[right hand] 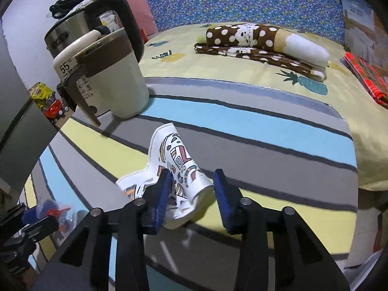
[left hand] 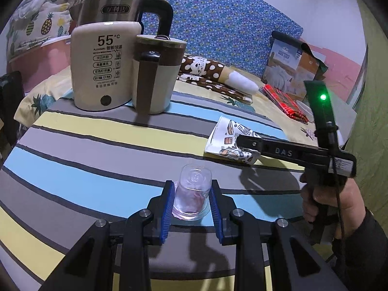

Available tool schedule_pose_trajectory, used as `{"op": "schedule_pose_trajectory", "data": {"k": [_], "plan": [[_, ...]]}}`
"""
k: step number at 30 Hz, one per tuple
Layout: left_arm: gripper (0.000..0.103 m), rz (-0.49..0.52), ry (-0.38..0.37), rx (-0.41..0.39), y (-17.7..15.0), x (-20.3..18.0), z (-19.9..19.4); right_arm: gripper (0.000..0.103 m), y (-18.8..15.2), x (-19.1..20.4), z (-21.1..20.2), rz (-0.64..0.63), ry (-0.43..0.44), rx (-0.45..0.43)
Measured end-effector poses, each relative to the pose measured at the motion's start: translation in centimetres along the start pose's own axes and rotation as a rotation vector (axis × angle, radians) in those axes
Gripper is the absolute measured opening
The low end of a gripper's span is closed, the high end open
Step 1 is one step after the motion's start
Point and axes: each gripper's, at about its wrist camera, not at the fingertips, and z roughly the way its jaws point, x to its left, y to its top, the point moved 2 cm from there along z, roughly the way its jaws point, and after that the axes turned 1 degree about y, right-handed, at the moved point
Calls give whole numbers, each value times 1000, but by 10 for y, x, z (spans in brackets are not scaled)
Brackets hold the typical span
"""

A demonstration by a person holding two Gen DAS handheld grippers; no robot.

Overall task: Collect trash
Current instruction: 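Grasp the clear plastic cup with the left tool while the right tool grasps the patterned paper cup, then carry the clear cup and paper cup over the white bin with both tools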

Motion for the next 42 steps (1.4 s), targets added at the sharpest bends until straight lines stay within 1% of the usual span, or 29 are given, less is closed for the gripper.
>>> {"op": "schedule_pose_trajectory", "data": {"k": [2, 4, 11, 14, 19, 24, 30, 37, 42], "plan": [[29, 3, 0, 3, 0, 0, 1, 32, -3, 2, -4, 5, -2, -6], [29, 7, 2, 6, -1, -1, 1, 31, -7, 3, -10, 12, -17, -13], [29, 26, 6, 13, -2, -5, 3, 30, -18, 5, -33, 43, -28, -54], [29, 41, 5, 6, -3, -10, -1, 30, -24, 3, -42, 59, -35, -69], [29, 72, -5, -9, -9, -27, -15, 30, -43, 5, -68, 85, -43, -94], [29, 101, -27, -4, -26, -47, -32, 30, -64, 7, -92, 97, -54, -112], [29, 114, -42, 6, -47, -65, -53, 30, -83, 8, -115, 112, -74, -138], [29, 143, -63, -5, -61, -89, -78, 30, -98, 9, -136, 127, -91, -170], [29, 175, -89, 1, -70, -108, -87, 30, -105, 5, -146, 142, -102, -192]]}}
